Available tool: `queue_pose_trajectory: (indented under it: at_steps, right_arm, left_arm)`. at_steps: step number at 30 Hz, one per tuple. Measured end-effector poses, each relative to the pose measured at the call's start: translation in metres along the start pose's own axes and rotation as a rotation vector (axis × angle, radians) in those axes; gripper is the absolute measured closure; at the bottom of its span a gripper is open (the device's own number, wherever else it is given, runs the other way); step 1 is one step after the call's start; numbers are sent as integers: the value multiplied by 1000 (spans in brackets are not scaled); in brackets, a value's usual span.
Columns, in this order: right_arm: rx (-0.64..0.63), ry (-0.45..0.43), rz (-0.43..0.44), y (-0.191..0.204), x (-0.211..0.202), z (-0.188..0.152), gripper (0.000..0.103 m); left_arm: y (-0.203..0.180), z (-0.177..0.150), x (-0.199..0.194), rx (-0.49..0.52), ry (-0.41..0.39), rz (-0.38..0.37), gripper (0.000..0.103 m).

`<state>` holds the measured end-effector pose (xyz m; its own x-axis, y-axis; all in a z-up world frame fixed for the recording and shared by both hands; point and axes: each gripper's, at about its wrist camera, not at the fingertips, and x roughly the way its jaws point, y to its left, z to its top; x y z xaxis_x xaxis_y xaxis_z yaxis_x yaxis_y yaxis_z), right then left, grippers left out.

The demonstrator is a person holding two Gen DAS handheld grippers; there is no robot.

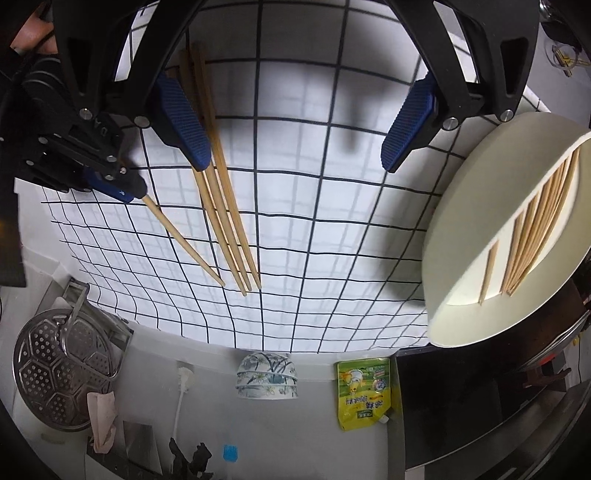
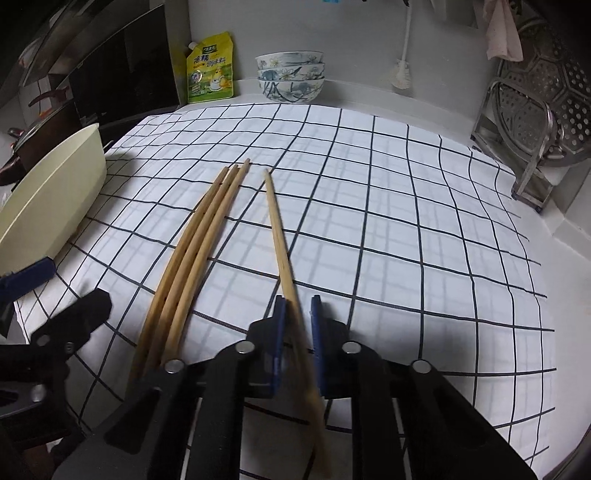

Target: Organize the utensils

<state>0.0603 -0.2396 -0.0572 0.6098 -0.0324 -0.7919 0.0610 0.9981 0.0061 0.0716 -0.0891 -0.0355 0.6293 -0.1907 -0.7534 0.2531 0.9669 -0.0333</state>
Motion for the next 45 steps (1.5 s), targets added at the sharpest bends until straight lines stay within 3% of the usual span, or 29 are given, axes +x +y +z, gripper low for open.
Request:
queue_pose_trajectory:
  at_steps: [17, 27, 35, 38, 40, 41, 43, 44, 45]
  right_arm:
    - [151, 2, 40, -49, -6, -5, 95]
    - [142, -10, 39, -47, -6, -3, 72]
    - [99, -13, 8, -37, -2, -1, 72]
    - [70, -15, -19, -33, -1, -1, 72]
    - [44, -18, -43, -28, 0, -2, 72]
    - [38, -18, -41, -26, 0, -2, 75]
    - [33, -19, -32, -25, -1, -2, 86]
    - [32, -21, -35, -25, -1, -2, 96]
    - [36, -23, -35, -25, -1, -3, 96]
  left_arm:
    - [-12, 7, 36, 9, 51, 51, 11]
    - [-9, 8, 41, 1, 62, 70, 10]
    - [-9, 15, 46, 3, 70, 73, 12]
    - [-12, 16, 45, 7, 69, 56, 21]
    - [-17, 16, 43, 23, 63, 54, 36]
    - [-18, 16, 42, 28, 61, 47, 40]
    - [-22, 15, 40, 32, 60, 30, 58]
    - [-24, 15, 39, 38, 59, 26, 64]
    - [-26, 14, 38, 45, 58, 21, 76]
